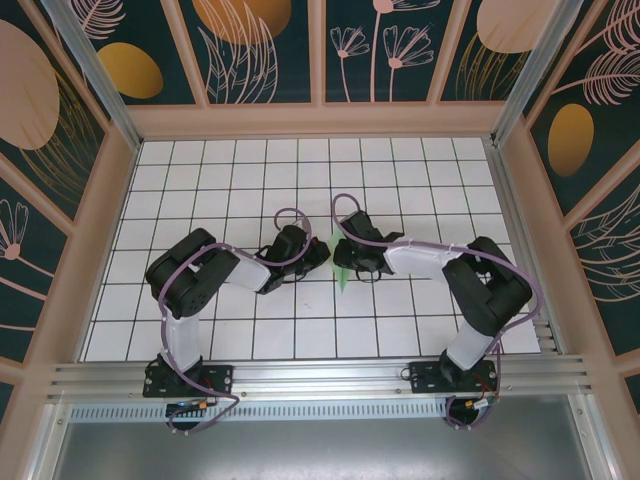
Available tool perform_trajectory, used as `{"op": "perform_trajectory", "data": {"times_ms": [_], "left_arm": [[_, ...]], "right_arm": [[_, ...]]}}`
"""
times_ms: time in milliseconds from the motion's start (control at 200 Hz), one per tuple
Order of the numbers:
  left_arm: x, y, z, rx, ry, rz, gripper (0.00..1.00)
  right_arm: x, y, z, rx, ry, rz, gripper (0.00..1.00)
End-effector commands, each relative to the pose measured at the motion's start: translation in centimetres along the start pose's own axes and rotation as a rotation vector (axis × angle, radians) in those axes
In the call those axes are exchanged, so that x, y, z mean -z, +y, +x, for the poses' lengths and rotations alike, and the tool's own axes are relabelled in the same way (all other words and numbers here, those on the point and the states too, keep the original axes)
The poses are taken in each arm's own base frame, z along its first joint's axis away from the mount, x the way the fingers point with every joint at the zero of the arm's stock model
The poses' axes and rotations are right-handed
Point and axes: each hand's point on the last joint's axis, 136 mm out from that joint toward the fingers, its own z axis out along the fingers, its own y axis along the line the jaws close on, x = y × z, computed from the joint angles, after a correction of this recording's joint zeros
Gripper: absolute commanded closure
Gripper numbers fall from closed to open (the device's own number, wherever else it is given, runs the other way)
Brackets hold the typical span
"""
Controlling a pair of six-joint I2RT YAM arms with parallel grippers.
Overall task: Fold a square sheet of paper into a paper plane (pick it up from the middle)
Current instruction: Move a paper plane to the center of the table.
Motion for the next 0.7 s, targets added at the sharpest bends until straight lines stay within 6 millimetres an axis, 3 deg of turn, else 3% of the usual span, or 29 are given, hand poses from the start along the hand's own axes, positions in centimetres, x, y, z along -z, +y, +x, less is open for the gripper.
{"op": "perform_trajectory", "data": {"times_ms": [0,315,530,696], "left_arm": [[0.4,0.0,0.1,0.012,0.009,0.007,0.97],[1.7,-0.7,-1.2,0.008,-0.021,0.006,0.88],[4.8,0.3,-4.1,-0.007,-0.103,-0.073,0.65],[8.0,1.8,-6.5,-0.029,-0.179,-0.182,0.45]], "right_arm": [[-0.4,-0.3,-0.1,0.000,-0.009,0.063,0.72],[-1.3,-1.1,0.2,-0.003,-0.001,0.136,0.85],[-0.4,-0.9,-0.8,0.035,-0.031,0.156,0.98],[0.6,0.4,-3.2,0.118,-0.071,0.151,0.99]]}}
